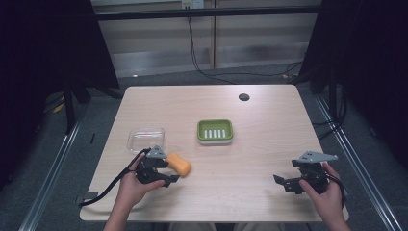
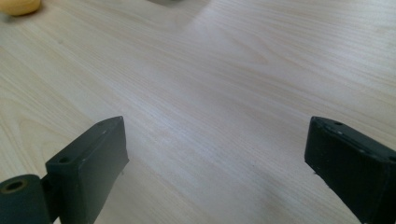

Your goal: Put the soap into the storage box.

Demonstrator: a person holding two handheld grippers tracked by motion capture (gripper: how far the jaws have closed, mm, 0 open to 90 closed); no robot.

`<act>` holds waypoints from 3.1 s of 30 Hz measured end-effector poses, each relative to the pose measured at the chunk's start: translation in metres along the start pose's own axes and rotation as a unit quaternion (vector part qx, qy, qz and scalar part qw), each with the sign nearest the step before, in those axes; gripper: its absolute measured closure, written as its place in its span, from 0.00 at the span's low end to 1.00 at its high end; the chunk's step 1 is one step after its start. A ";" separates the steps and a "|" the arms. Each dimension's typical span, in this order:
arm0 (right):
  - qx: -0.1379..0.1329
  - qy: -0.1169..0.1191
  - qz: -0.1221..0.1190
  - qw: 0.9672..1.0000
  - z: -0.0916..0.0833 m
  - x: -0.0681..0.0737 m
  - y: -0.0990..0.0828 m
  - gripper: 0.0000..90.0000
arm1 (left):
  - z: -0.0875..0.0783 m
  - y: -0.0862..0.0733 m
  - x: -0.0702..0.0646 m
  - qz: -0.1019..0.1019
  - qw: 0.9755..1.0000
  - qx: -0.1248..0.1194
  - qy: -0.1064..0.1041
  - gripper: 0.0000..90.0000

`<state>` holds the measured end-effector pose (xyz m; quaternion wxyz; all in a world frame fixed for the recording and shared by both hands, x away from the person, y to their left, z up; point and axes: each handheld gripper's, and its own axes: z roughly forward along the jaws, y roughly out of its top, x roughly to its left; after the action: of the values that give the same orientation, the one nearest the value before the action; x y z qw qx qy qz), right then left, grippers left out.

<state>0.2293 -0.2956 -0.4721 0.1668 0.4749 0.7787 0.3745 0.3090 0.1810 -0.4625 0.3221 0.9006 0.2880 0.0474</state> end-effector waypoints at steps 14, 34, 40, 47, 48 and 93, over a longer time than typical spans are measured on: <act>-0.003 0.000 -0.001 1.000 -0.003 -0.001 -0.001 0.06 | 0.013 0.014 -0.001 0.016 0.999 0.035 -0.011 0.85; 0.005 0.009 -0.001 1.000 0.000 0.001 -0.002 0.06 | 0.024 0.035 0.004 0.022 0.999 0.023 -0.021 0.89; 0.006 0.011 0.000 1.000 0.000 -0.001 -0.003 0.06 | 0.019 0.039 0.011 0.020 1.000 0.019 -0.015 0.81; 0.008 0.018 0.001 1.000 0.001 0.000 -0.003 0.06 | 0.021 0.042 0.020 0.039 0.999 0.030 -0.004 0.42; 0.010 0.019 0.002 1.000 0.001 0.000 -0.002 0.06 | 0.023 0.042 0.021 0.043 0.998 0.036 -0.007 0.39; 0.021 0.030 0.001 0.999 0.007 0.004 -0.002 0.06 | 0.033 0.066 0.015 0.020 0.988 0.156 -0.005 0.55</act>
<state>0.2300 -0.2897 -0.4778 0.1329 0.4674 0.7910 0.3718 0.3624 0.1297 -0.4494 0.1780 0.9456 0.2721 0.0041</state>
